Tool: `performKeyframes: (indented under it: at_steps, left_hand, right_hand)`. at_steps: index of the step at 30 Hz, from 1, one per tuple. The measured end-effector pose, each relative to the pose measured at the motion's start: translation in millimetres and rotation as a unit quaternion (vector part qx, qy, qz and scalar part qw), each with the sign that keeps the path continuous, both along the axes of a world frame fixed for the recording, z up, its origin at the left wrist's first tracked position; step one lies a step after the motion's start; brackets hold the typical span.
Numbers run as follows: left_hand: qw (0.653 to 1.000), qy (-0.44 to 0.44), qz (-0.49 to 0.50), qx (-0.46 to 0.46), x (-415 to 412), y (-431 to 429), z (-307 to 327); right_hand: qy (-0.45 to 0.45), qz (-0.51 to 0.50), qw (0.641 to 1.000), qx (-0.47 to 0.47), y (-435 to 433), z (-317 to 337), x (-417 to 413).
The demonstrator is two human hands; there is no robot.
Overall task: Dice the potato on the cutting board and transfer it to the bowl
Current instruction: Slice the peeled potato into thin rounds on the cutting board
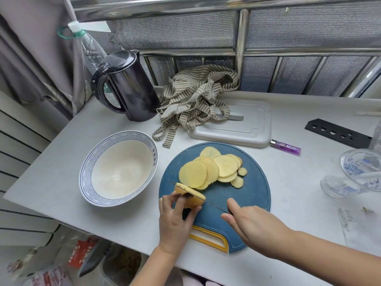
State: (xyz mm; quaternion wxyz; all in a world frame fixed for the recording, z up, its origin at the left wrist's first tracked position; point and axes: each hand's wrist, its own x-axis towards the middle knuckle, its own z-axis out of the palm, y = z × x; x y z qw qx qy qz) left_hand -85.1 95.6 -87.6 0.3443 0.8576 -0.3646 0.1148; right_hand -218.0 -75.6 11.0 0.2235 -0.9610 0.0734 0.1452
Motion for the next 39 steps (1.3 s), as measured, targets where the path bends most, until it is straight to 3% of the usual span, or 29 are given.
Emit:
performKeyframes:
  at_steps: [22,36,39]
  left_hand:
    - [0.999,0.014,0.007,-0.044,-4.5,-1.7,-4.8]
    - [0.994,0.070,0.029,-0.072,-3.7,0.4,0.4]
    - [0.987,0.131,0.034,-0.088,-2.1,3.3,4.5]
  right_hand:
    - [0.031,0.045,0.998,-0.033,9.9,-8.1,4.8]
    - [-0.004,0.055,0.997,-0.048,19.5,-30.4,30.1]
    - [-0.010,0.051,0.998,-0.044,17.7,-32.2,31.3]
